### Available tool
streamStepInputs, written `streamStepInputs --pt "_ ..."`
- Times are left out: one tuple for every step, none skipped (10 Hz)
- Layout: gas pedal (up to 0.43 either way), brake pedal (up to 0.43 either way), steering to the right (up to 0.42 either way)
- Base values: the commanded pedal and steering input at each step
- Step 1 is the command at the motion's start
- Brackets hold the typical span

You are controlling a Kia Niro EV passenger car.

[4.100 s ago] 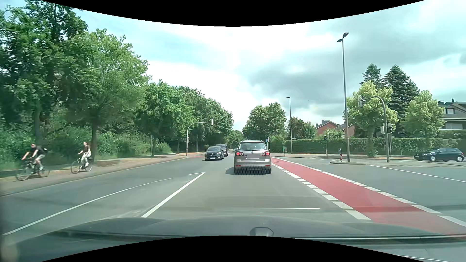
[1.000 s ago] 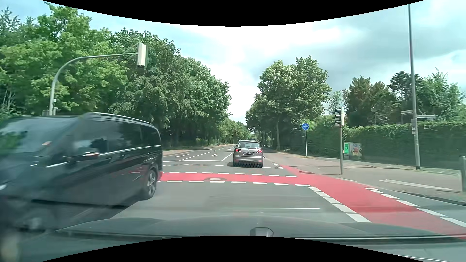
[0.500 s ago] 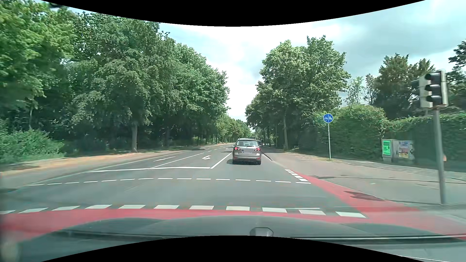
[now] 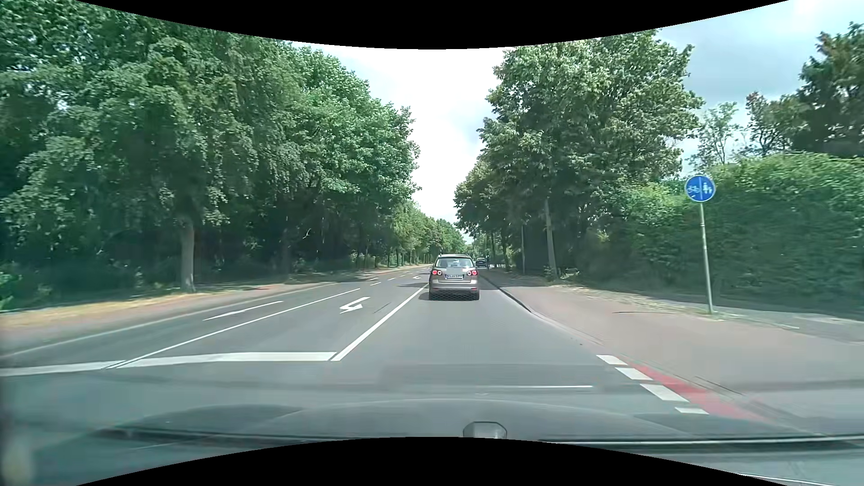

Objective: Follow the waypoints while adhering to traffic rules and regulations

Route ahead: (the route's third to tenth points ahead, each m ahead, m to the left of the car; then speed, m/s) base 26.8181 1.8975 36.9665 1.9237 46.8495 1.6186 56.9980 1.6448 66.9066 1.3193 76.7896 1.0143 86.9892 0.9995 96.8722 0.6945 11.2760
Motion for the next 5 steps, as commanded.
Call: streamStepInputs --pt "0.169 0.018 -0.001" --pt "0.169 0.018 -0.001" --pt "0.169 0.018 0.0" --pt "0.177 0.018 0.001" --pt "0.177 0.018 0.001"
